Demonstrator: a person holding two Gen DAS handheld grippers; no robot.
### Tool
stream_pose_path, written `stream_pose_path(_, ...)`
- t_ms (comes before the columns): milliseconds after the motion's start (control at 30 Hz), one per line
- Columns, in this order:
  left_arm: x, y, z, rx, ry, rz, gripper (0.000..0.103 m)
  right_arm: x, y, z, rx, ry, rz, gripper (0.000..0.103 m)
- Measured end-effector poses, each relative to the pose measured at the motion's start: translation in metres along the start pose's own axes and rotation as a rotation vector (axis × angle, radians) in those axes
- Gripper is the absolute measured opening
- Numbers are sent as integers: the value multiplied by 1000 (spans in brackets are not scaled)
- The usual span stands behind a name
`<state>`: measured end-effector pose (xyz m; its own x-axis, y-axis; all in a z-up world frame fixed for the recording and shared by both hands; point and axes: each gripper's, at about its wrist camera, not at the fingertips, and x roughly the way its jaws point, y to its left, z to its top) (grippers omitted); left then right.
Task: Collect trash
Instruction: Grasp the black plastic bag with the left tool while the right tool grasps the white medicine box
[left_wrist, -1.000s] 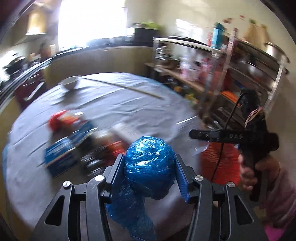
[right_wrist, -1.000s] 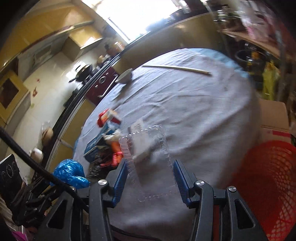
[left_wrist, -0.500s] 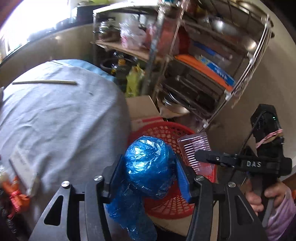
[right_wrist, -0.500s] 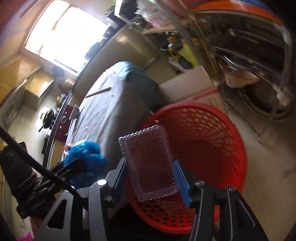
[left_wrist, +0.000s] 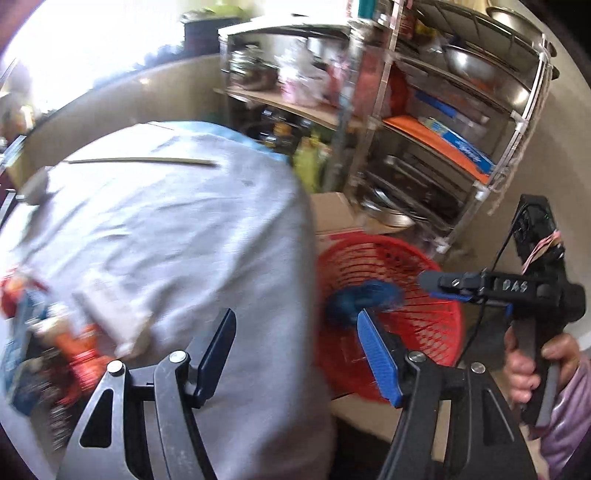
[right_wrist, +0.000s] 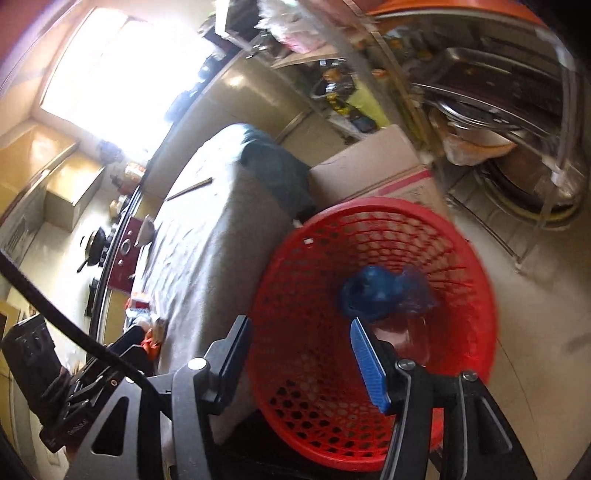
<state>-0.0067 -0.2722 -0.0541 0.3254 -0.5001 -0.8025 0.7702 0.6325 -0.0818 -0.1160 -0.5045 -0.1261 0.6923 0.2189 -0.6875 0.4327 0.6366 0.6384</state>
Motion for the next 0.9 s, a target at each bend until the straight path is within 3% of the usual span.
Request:
stream_pose_path(200,-50,57,-33,-129,-28,129,71,21,56,-4,-133,35,50,60)
stream_pose_path(433,-99,142,-78,-367,-80,267,76,59,130,-13,-281,109,93,60)
stream_pose_path(633,-104,199,-107,-594,-79,232,77,92,193,-29,-414,162,124,60)
stream_pose_path(900,-72,202,-99,-615,-27,126,77,138,241,-31,-514,195,75,60)
